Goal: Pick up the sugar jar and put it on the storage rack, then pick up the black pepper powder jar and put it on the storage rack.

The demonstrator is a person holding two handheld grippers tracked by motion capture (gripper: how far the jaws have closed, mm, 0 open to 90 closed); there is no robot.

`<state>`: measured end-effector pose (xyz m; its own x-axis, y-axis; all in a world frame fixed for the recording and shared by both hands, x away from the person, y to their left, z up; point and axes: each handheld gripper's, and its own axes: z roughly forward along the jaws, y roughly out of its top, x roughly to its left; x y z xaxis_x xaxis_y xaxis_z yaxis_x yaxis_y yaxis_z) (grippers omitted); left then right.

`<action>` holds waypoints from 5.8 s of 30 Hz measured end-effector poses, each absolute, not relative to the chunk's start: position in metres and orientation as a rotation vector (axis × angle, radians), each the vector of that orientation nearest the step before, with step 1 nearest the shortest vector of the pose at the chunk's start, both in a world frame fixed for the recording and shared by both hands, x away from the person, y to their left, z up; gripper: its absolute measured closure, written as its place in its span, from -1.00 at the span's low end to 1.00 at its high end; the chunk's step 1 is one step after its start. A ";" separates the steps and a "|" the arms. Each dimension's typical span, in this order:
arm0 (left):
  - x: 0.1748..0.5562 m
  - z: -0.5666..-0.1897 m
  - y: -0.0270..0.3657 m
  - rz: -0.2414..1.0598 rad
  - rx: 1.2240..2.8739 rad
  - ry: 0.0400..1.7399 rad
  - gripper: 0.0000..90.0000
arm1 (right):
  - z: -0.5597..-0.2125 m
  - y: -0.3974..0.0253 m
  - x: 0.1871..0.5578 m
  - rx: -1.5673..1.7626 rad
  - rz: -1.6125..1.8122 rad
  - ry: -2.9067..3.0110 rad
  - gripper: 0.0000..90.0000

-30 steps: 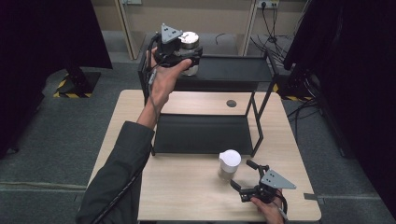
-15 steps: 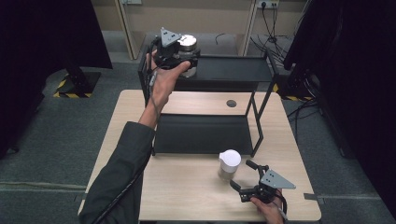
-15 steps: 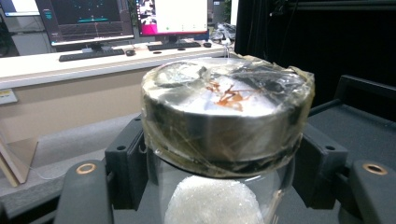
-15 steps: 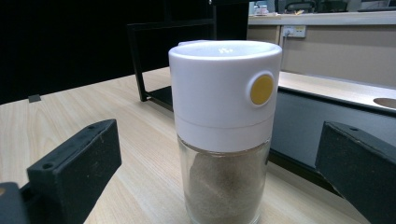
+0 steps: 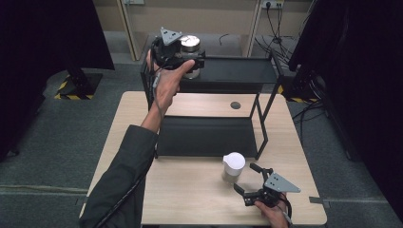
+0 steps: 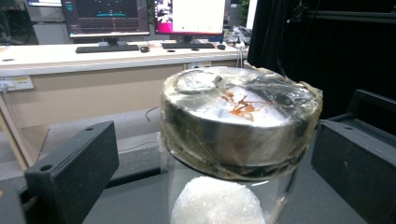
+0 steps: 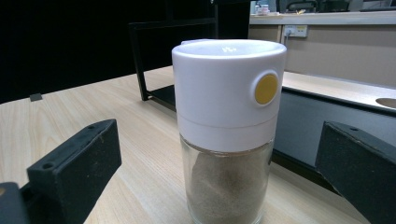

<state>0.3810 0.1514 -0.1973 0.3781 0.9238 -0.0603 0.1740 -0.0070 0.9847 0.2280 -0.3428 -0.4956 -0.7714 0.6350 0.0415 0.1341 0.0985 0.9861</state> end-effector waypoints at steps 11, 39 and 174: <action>0.360 -0.201 0.157 0.799 1.479 0.999 -1.00 | -0.496 -0.342 0.228 0.756 1.713 1.989 -0.98; 0.290 -0.256 0.180 0.690 1.467 0.848 -1.00 | -0.496 -0.342 0.228 0.759 1.714 1.985 -0.98; 0.181 -0.504 0.201 0.509 1.571 0.686 -0.99 | -0.496 -0.334 0.233 0.747 1.698 1.978 -0.98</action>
<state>0.1813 0.2015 -0.5042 0.7225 0.6877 -0.0708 0.1324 -0.0370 0.9905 0.2329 -0.3344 -0.4964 -0.7641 0.6447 0.0253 0.1228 0.1068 0.9867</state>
